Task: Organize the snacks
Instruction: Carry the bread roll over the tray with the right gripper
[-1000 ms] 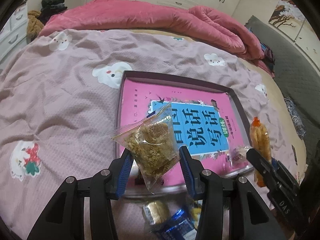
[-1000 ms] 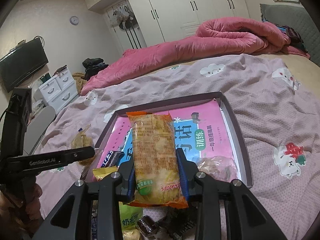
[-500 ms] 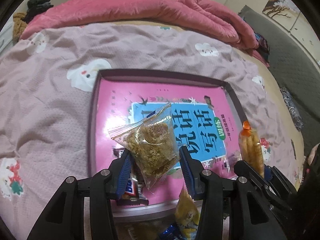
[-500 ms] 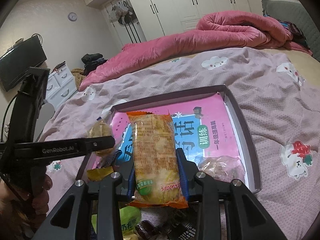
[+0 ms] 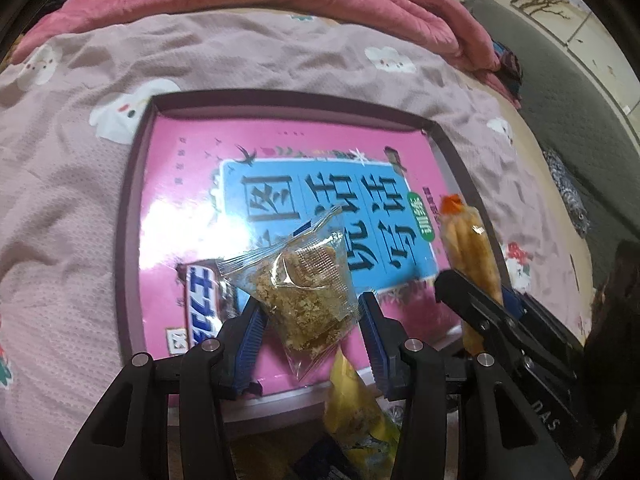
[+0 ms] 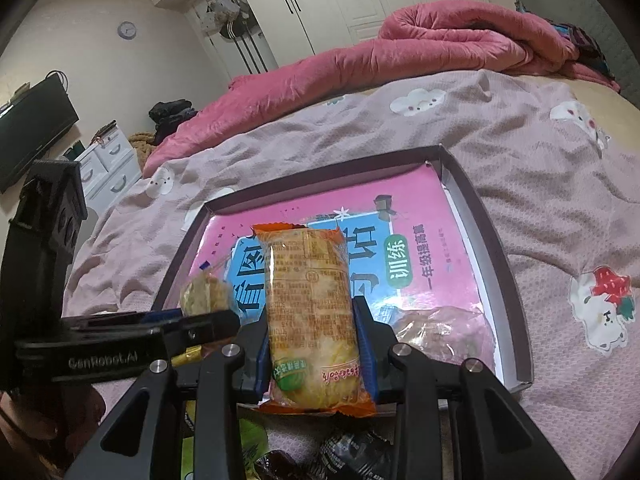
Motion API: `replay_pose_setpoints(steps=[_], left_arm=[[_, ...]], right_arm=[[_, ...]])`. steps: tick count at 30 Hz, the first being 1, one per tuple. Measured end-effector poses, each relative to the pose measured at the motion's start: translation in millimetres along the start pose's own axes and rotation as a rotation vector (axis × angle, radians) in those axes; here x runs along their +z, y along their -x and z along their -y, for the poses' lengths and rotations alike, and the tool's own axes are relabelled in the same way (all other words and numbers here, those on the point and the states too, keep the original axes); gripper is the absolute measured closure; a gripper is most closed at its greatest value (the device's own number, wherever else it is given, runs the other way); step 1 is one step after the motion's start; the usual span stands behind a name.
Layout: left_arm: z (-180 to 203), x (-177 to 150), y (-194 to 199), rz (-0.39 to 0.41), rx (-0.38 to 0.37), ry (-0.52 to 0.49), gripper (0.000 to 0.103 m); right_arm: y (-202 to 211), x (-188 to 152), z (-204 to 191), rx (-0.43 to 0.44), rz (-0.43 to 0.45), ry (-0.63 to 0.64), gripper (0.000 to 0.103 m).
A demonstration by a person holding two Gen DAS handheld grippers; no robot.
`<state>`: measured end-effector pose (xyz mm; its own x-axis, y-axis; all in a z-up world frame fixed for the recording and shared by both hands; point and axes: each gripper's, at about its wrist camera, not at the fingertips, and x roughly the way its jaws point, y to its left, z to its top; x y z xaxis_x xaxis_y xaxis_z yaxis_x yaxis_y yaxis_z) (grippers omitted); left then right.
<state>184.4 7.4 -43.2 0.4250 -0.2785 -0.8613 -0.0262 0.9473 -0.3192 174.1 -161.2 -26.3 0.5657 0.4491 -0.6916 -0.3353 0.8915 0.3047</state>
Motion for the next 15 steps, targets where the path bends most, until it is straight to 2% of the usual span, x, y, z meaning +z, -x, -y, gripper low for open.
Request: replay_pose_setpoints(steps=[15], left_arm=[[-0.3,-3.7,-10.1,-0.037,0.003,-0.001,0.054]], right_arm=[[-20.5,-2.8,0.7,0.015,-0.064,0.003,0.068]])
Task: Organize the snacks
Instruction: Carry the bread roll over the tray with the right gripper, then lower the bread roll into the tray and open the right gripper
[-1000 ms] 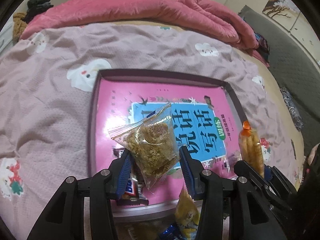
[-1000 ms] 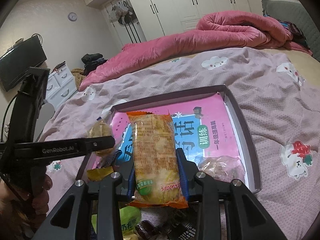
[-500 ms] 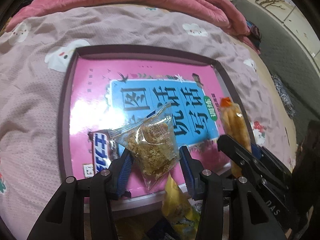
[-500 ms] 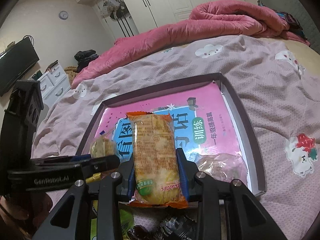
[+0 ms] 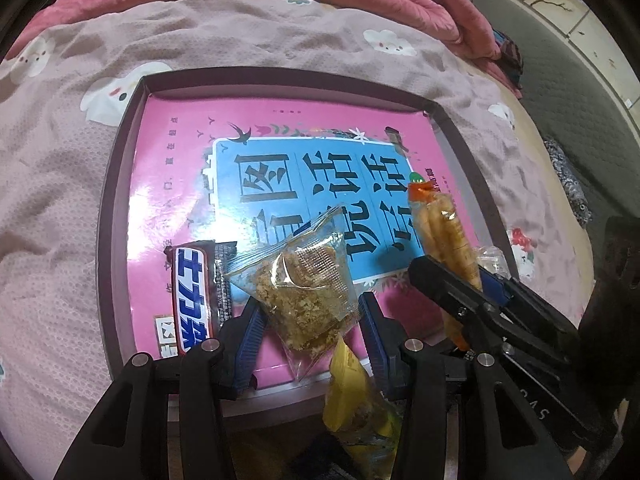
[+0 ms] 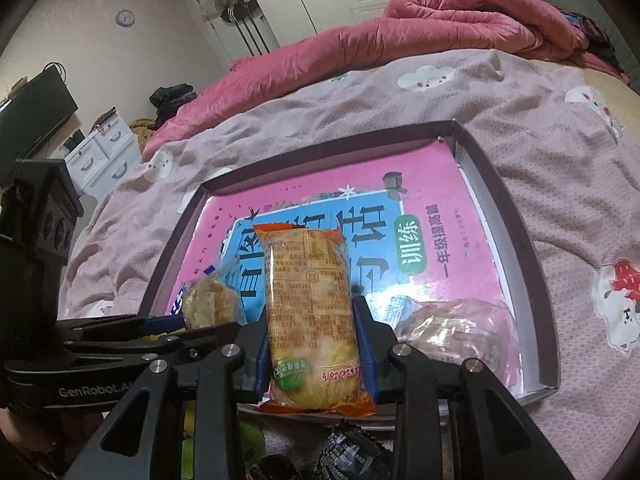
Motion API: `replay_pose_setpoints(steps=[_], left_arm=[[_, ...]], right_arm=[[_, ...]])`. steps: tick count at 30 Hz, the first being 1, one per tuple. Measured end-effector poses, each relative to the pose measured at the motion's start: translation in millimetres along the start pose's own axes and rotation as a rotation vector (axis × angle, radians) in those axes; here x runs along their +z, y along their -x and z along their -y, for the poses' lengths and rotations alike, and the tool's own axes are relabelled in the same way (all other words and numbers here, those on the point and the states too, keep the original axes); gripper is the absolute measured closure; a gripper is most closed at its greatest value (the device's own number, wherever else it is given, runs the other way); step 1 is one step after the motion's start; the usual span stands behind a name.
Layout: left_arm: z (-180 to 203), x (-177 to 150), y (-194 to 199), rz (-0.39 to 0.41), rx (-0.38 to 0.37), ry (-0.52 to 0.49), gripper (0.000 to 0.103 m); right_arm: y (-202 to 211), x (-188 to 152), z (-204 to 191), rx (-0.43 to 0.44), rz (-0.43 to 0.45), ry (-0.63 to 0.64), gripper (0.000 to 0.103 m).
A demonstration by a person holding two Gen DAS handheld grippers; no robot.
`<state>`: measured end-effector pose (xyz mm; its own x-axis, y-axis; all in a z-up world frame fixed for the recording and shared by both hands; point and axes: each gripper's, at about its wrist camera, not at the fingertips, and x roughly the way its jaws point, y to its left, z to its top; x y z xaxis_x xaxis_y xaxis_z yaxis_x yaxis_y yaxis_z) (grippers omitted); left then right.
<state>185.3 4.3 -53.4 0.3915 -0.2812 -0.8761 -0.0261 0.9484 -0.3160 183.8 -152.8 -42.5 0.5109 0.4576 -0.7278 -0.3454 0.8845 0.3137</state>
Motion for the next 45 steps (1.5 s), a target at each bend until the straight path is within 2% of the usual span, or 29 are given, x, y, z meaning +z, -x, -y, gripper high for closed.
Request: replay_pose_setpoints(steps=[14,45], left_arm=[[0.0,-0.1,-0.6,0.001,-0.004,0.006,0.054],[0.6,0.4,0.9,-0.006,-0.018,0.013,0.053]], right_arm=[[-3.5,-2.2,17.1,-0.070,0.005,-0.041,0.067],[19.7,-3.8,9.8,0.002,0.054,-0.024,0.063]])
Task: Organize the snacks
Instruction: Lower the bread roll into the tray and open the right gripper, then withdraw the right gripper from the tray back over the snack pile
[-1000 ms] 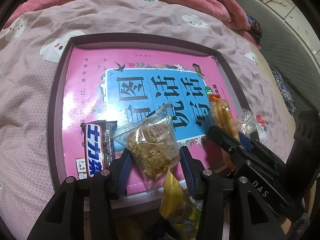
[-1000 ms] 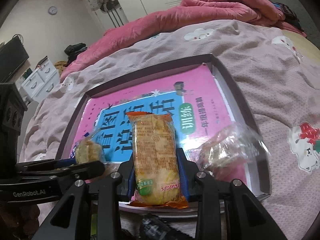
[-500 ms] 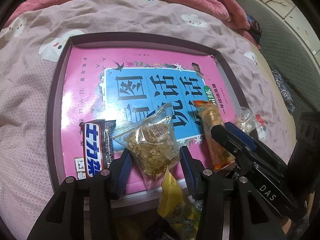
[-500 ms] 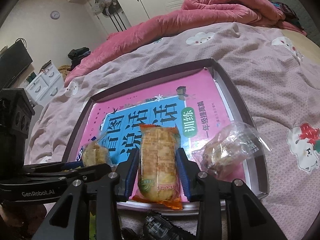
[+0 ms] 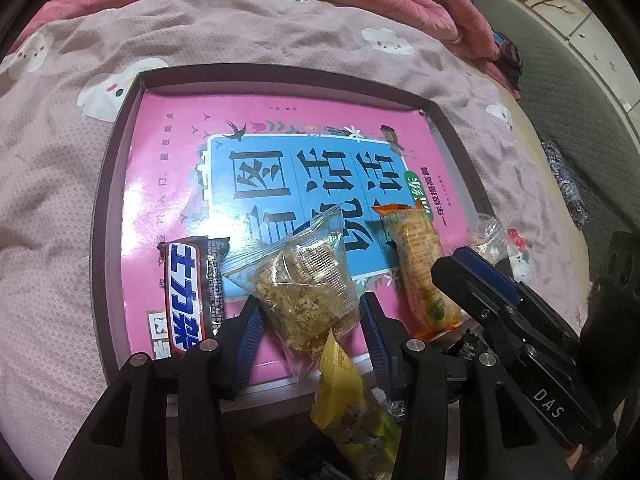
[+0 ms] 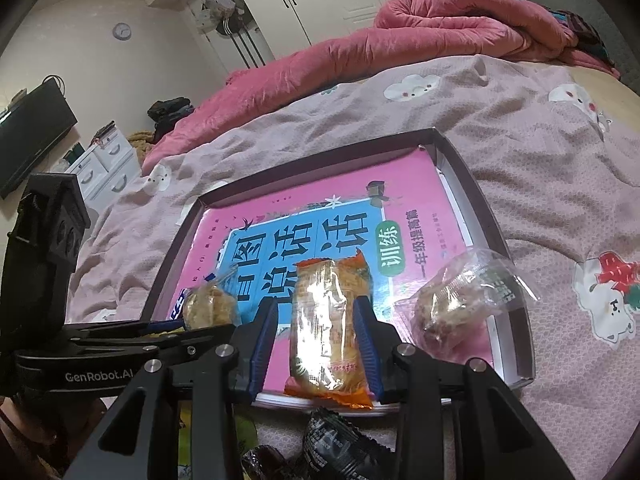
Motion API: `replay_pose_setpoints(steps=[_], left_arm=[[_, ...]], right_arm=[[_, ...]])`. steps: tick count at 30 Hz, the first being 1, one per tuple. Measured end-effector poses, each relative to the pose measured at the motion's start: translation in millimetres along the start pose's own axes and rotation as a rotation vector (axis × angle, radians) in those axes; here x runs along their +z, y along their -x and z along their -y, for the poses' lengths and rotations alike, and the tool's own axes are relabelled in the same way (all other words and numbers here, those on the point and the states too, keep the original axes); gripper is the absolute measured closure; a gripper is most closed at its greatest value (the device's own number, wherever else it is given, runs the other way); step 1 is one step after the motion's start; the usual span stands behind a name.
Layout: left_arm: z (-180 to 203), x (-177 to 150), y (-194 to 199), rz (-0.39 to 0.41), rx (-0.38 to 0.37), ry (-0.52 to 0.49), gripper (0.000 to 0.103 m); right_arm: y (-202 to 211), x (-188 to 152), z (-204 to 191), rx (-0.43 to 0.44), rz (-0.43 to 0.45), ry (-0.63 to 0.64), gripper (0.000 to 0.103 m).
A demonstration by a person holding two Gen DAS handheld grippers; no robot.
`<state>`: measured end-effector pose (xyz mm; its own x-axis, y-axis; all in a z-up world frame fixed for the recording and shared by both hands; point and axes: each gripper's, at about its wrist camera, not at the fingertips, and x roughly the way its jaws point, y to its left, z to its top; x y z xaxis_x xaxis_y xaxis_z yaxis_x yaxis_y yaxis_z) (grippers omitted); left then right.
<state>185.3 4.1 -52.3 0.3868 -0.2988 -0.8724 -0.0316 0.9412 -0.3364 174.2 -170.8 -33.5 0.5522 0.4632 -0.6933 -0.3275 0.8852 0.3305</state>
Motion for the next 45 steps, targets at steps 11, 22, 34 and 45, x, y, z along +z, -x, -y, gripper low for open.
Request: replay_pose_setpoints(steps=[11,22,34,45], left_arm=[[-2.5,0.0,7.3,0.015,-0.012,0.016,0.048],[-5.5,-2.1,30.2,0.067,-0.010,0.040,0.037],[-5.5,-8.4,53.3,0.104,0.006,0.041,0.032],[-1.9,-22.3,62.9,0.113,0.001,0.042,0.032]], right_arm=[[5.3,-0.7,-1.7,0.005,0.007,0.019,0.061],[17.6,-0.9,-8.9,0.011,0.033,0.058,0.055],[27.1,-1.5,-13.4,0.012,0.049,0.076,0.052],[50.3,-2.8,-8.8,0.000,0.075,0.071,0.051]])
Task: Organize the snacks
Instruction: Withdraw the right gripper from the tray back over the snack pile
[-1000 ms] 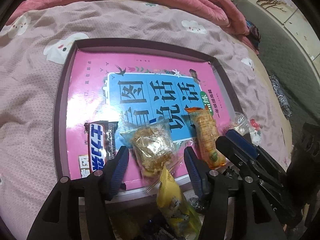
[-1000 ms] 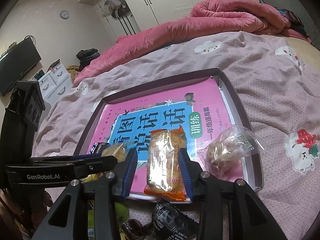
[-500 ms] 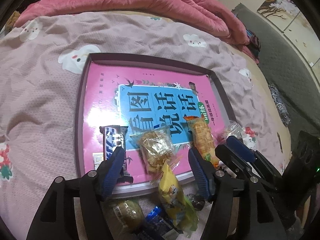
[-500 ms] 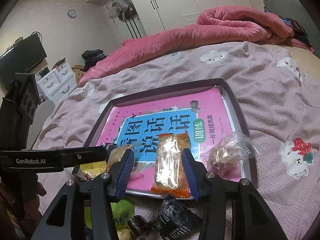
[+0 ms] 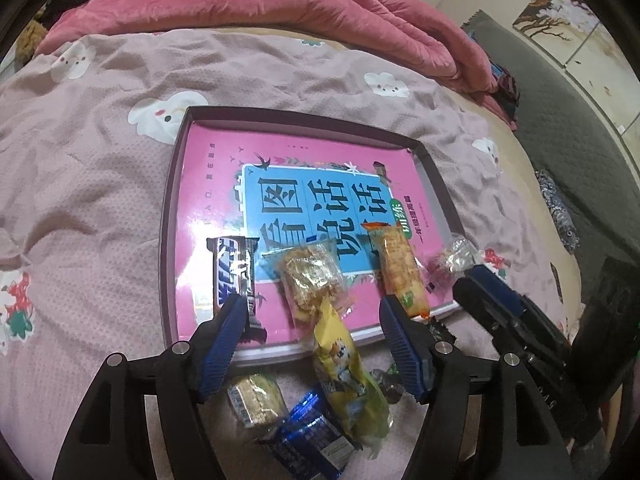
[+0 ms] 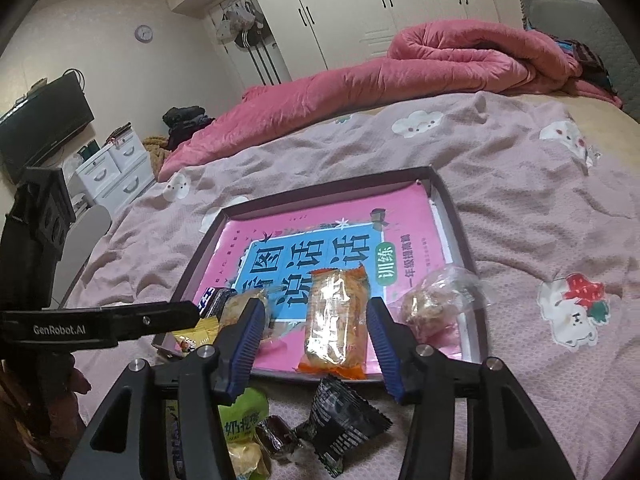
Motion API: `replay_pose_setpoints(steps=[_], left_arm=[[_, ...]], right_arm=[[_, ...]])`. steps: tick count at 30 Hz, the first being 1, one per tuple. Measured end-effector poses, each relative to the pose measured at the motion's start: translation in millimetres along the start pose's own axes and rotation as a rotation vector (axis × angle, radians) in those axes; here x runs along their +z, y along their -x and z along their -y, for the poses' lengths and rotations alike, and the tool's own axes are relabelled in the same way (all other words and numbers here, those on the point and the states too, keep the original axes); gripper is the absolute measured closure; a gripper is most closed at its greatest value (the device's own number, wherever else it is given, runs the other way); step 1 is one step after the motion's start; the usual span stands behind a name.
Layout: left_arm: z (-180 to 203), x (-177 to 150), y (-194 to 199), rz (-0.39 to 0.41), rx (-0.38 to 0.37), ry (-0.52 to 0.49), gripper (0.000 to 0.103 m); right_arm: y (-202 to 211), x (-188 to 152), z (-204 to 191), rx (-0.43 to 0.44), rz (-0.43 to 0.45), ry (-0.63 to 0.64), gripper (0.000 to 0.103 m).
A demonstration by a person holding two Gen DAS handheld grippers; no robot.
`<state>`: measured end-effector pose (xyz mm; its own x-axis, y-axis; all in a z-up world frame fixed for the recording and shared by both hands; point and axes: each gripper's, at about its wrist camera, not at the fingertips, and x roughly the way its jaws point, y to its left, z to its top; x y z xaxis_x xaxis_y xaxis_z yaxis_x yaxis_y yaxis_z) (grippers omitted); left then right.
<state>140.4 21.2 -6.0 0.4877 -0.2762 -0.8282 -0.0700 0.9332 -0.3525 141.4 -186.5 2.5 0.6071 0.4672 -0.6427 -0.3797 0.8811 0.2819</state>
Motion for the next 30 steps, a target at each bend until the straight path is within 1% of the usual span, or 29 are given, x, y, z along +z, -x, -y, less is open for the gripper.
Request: replay_pose_setpoints(steps=[10,12,13,18,30], left_arm=[[4.0,-5.4,14.3,0.019,-0.001,-0.019,0.031],[4.6,-7.6,16.5,0.021,-0.002,-0.024,0.031],[5.0,-8.8,17.7,0.023,-0.002,-0.025,0.031],[7.1,-13.5,21.4,0.021,-0.010,-0.025,0.031],[13.4,-24.9,26.3,0.019,0.007,-0.049,0.031]], right_arm=[[17.7,-10.4,1.0,-0.007,-0.004,0.015,0.050],[21.0,-13.8,0.2,-0.006,-0.008,0.012,0.044],[22.8,-15.8,-0.9,-0.004,-0.009,0.014,0.044],[28.2,-22.7,-6.9,-0.005,-0.018,0.033,0.043],[41.0,-34.9,-18.8,0.000,-0.032,0.062,0.043]])
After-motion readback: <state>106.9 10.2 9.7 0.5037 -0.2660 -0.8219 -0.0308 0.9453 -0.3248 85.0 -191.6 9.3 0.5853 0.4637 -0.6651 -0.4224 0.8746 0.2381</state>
